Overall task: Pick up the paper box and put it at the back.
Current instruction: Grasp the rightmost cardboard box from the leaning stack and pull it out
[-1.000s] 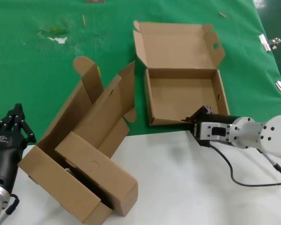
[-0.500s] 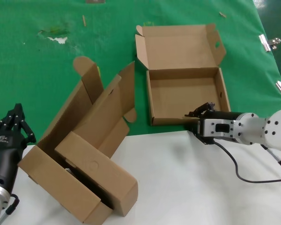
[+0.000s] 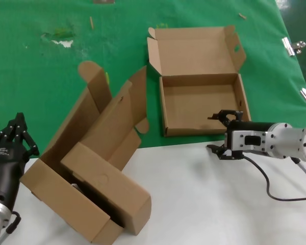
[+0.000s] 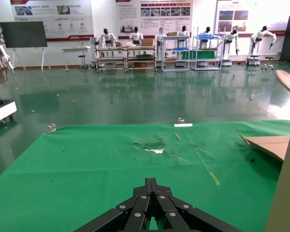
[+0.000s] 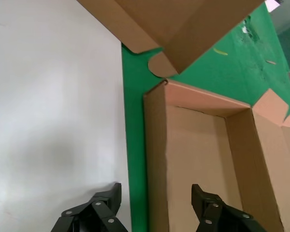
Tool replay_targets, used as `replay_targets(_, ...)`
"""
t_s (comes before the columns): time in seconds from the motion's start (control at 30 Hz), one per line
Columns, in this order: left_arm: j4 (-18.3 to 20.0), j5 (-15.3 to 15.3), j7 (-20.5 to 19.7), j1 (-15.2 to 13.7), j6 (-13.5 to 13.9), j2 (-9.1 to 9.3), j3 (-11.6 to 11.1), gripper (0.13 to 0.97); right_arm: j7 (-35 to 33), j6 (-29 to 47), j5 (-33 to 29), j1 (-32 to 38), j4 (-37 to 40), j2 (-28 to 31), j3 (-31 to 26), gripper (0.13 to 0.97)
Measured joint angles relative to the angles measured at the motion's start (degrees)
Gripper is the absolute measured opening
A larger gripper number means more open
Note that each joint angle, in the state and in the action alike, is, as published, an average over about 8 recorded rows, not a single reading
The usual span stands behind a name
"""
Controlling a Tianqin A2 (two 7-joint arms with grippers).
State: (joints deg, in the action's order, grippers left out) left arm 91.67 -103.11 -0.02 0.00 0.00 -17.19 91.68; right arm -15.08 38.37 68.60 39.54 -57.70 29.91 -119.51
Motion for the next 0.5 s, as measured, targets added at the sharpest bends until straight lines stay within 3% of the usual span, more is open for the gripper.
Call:
replay_targets(0.2,0.0,0.0,0.0,0.0,0.0,0.0,0.0,0.14,-0.3,-0.2,0.4,0.1,0.3,-0.2,0.2,0.515)
replay_targets(0.5,0.0,0.0,0.0,0.0,0.0,0.0,0.0,0.14,-0.2,0.6,0.6,1.0,0.1,-0.5,0.0,0.482)
